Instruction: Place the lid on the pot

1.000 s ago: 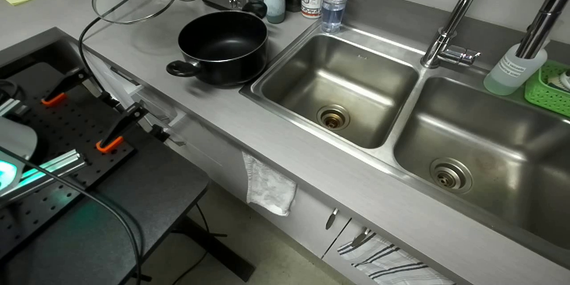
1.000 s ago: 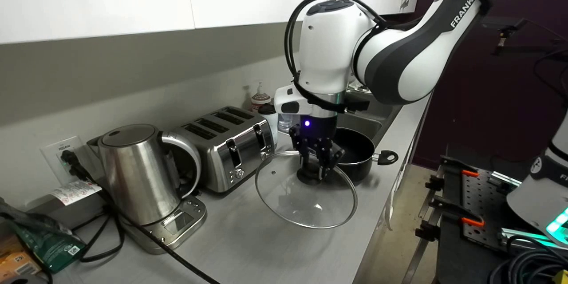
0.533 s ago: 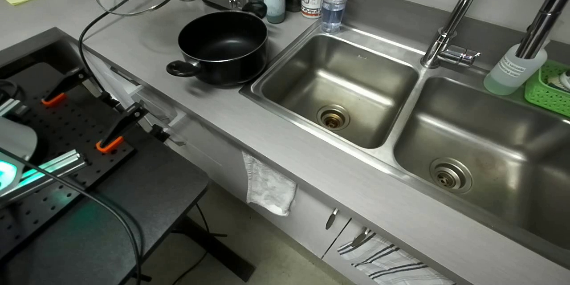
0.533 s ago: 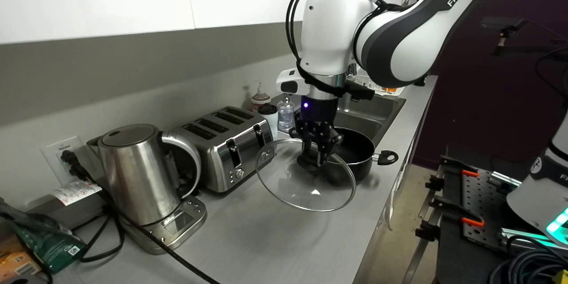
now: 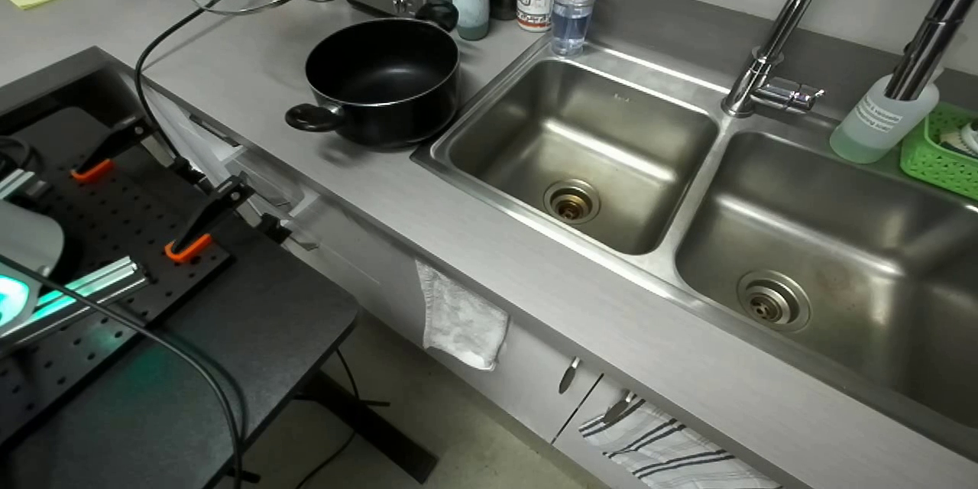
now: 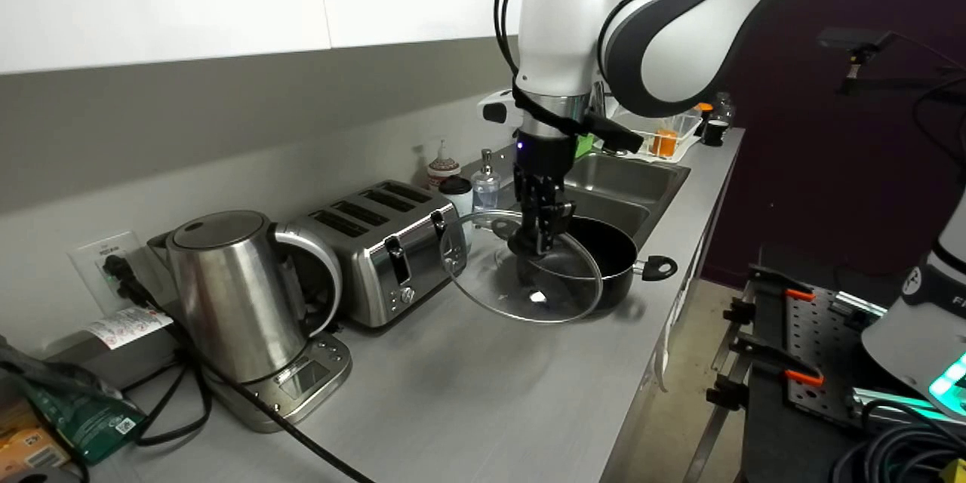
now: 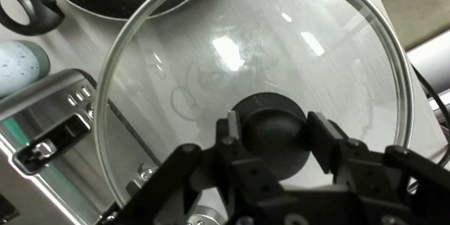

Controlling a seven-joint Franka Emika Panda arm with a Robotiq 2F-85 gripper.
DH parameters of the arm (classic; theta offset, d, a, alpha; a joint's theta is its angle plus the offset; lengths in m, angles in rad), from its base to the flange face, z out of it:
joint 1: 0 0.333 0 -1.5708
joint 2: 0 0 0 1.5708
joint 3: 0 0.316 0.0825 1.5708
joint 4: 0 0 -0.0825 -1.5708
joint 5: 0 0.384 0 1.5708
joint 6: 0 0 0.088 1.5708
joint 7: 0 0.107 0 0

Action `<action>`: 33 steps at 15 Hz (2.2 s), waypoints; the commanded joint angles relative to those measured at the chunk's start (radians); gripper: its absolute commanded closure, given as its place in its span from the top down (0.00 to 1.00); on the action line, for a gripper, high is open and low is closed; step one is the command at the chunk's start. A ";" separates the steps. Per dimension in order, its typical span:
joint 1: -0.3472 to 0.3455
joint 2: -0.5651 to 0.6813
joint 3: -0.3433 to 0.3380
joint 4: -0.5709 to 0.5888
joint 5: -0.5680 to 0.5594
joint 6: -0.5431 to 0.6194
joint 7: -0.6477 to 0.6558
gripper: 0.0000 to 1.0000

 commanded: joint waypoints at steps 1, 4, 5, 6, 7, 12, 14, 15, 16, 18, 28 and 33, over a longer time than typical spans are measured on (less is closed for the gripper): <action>-0.013 -0.064 -0.028 -0.022 0.048 -0.022 0.063 0.24; -0.028 -0.071 -0.051 -0.017 0.072 -0.034 0.098 0.24; -0.034 -0.071 -0.059 -0.011 0.079 -0.041 0.107 0.24; -0.039 -0.072 -0.065 -0.010 0.088 -0.044 0.115 0.24; -0.045 -0.072 -0.072 -0.007 0.098 -0.049 0.120 0.24; -0.071 -0.067 -0.103 0.007 0.137 -0.081 0.143 0.24; -0.083 -0.064 -0.115 0.010 0.153 -0.088 0.149 0.24; -0.089 -0.063 -0.122 0.010 0.159 -0.089 0.152 0.24; -0.096 -0.061 -0.129 0.011 0.168 -0.091 0.155 0.24; -0.108 -0.057 -0.142 0.012 0.182 -0.090 0.159 0.24; -0.153 -0.032 -0.192 0.009 0.211 -0.094 0.206 0.24; -0.177 -0.010 -0.204 0.008 0.250 -0.088 0.204 0.24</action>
